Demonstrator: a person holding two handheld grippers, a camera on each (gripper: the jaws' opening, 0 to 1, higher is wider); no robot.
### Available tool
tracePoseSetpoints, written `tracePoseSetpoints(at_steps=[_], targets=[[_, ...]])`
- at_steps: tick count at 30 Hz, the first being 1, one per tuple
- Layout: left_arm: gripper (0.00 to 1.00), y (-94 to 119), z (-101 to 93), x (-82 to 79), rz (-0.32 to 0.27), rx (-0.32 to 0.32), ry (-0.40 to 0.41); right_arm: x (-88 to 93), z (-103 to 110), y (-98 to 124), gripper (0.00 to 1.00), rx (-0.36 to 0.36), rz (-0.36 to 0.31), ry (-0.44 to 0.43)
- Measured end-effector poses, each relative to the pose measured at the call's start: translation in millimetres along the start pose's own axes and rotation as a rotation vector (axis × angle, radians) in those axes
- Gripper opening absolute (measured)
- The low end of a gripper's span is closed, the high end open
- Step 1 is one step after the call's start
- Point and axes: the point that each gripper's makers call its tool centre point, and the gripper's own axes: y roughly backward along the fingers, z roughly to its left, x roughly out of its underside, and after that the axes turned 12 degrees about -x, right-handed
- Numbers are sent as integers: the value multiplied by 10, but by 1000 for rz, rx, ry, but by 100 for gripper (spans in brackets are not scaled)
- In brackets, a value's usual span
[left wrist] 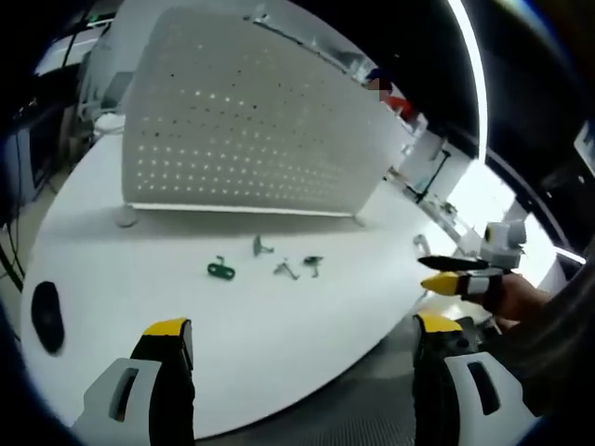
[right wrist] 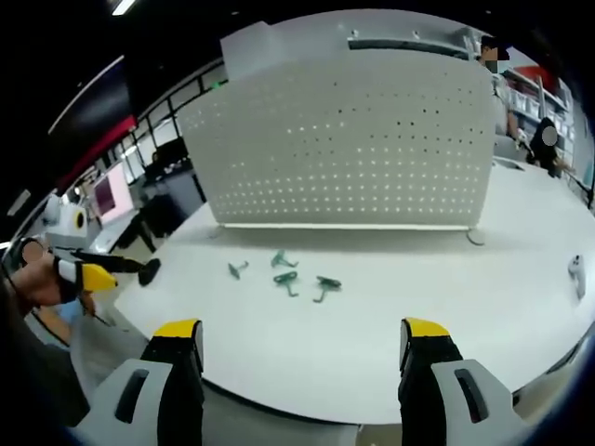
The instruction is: Insert the hook assembly into the mounting plate slot until the hook locks in place.
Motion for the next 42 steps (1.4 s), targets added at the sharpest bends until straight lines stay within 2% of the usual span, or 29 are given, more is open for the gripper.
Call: tracePoseSetpoints(at_steps=[9, 15, 23, 33, 37, 42], targets=[[99, -269, 61, -13, 17, 22, 32, 57, -4, -59, 88, -7, 21, -10], [99, -438, 151, -31, 24, 11, 28, 44, -2, -87, 88, -10, 25, -10], [98, -635, 145, -84, 29, 33, 59, 61, -8, -98, 88, -13, 30, -21], [97, -935, 121, -96, 68, 29, 55, 67, -36, -127, 88, -19, 38, -29], [96, -1114, 212, -39, 98, 19, 69, 52, -63, -133, 88, -17, 37, -36], [96, -1226, 190, -56, 106, 19, 85, 56, -93, -150, 88, -18, 46, -34]])
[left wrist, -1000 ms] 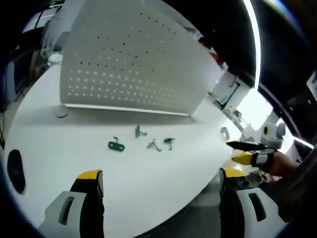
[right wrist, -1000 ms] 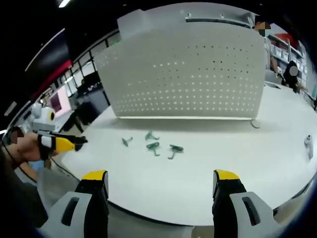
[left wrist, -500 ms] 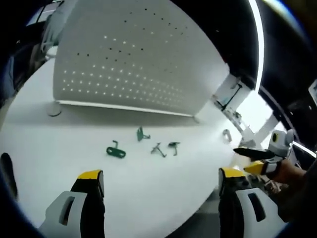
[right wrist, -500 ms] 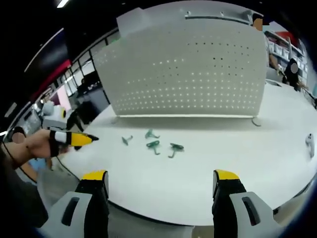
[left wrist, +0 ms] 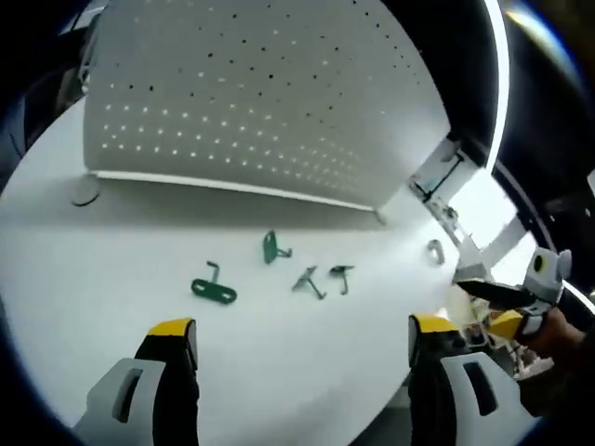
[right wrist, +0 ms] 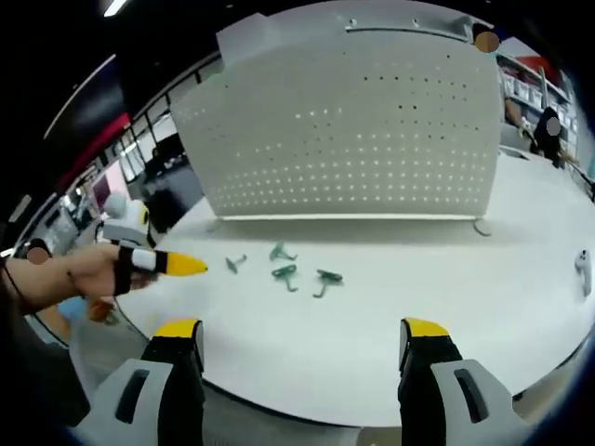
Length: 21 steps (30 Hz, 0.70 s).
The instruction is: Insert the hook assembly into the mounting plate slot until the hook locks in place.
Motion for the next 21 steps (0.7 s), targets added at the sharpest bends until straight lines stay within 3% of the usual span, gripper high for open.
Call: tracePoseSetpoints(at_steps=[21], targets=[[93, -457, 110, -77, 21, -50, 31, 75, -209, 2, 88, 25, 42, -25]])
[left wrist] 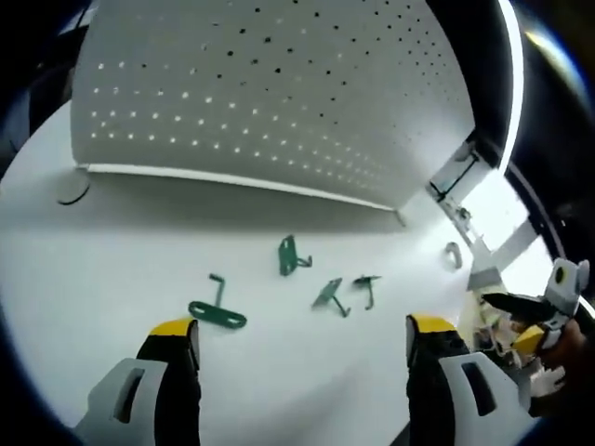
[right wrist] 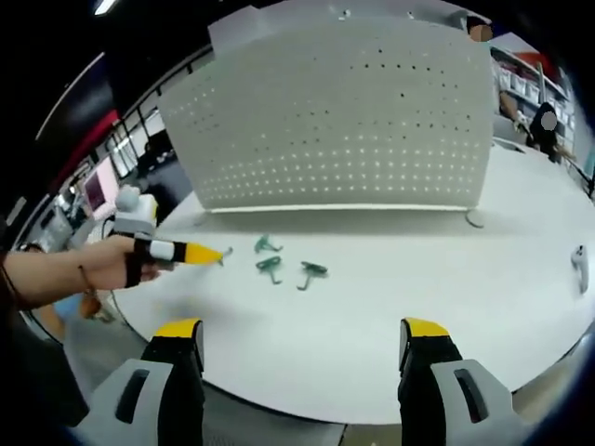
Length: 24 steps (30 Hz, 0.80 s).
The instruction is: Insert the hook assembly into the mounting plate slot until the hook locks in place.
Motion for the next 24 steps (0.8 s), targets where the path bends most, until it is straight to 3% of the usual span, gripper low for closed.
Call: tracePoseSetpoints(at_steps=[4, 10, 20, 24], targets=[[90, -42, 9, 4, 3, -30, 8, 74, -13, -36, 87, -12, 2, -53], [83, -135, 95, 21, 15, -77, -7, 106, -33, -32, 87, -7, 13, -55], [56, -200, 266, -55, -12, -144, -21, 111, -72, -28, 87, -3, 5, -76], [47, -230, 282, -63, -13, -164, -74, 129, -76, -46, 87, -6, 13, -79]])
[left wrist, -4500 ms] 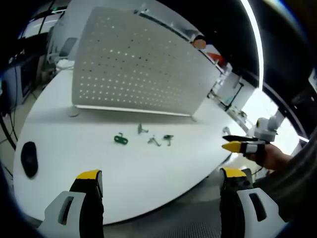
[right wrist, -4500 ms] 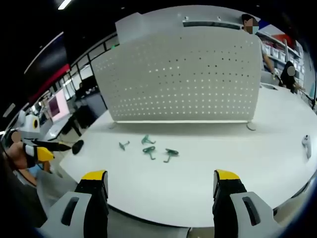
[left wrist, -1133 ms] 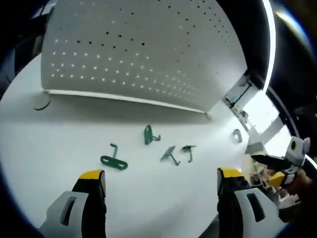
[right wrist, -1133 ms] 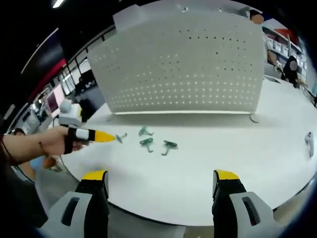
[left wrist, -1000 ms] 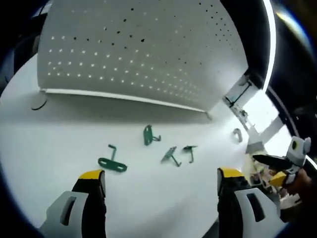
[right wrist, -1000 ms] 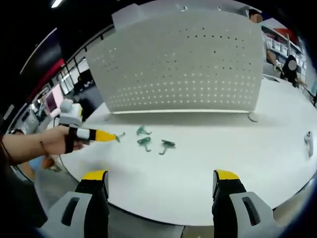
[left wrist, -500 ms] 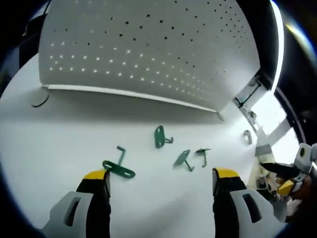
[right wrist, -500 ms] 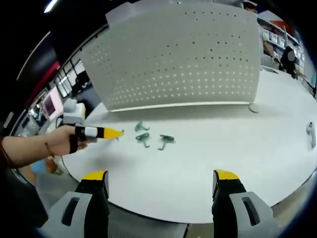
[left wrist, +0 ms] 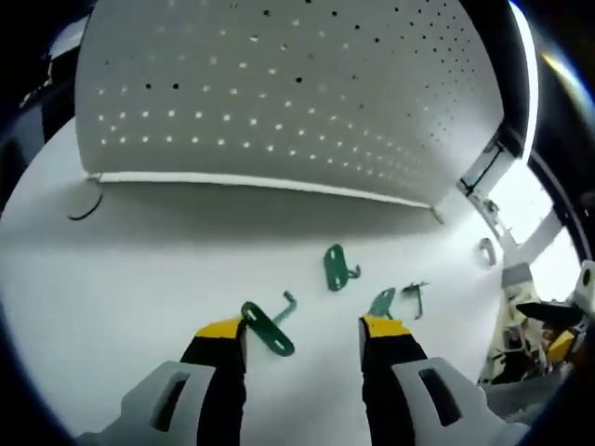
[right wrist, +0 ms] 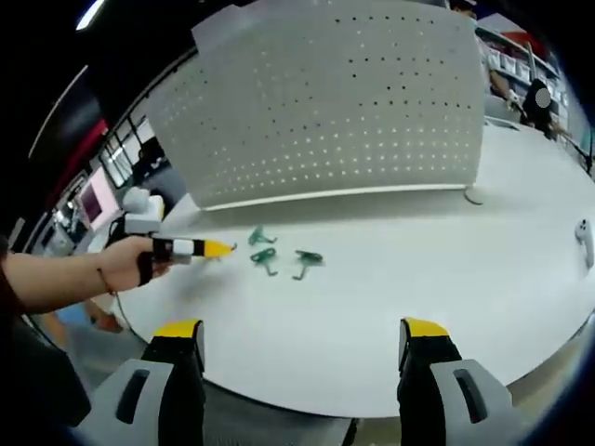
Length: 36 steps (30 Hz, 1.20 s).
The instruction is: Insert the hook assembly into the mounting plate slot until the hook locks in place.
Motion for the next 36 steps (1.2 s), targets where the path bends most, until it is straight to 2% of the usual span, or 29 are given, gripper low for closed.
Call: tracePoseSetpoints(at_steps=[4, 8, 11, 22, 27, 30, 36], targets=[[39, 3, 53, 10, 1, -24, -34, -4, 4, -17, 87, -3, 1, -2], [21, 5, 83, 6, -2, -21, -82, -36, 24, -38, 87, -10, -9, -10], [14, -28, 107, 10, 9, -21, -102, -64, 33, -35, 87, -12, -10, -5], [5, -28, 134, 76, 39, -32, -162, -54, 66, -36, 86, -17, -14, -9], [4, 24, 101, 95, 48, -12, -164, -110, 109, -42, 86, -23, -25, 4], [3, 66, 78, 55, 41, 1, -165, -131, 122, -49, 86, -25, -28, 15], [3, 176, 49, -32, 19, 12, -228, -131, 149, -46, 86, -30, -29, 22]])
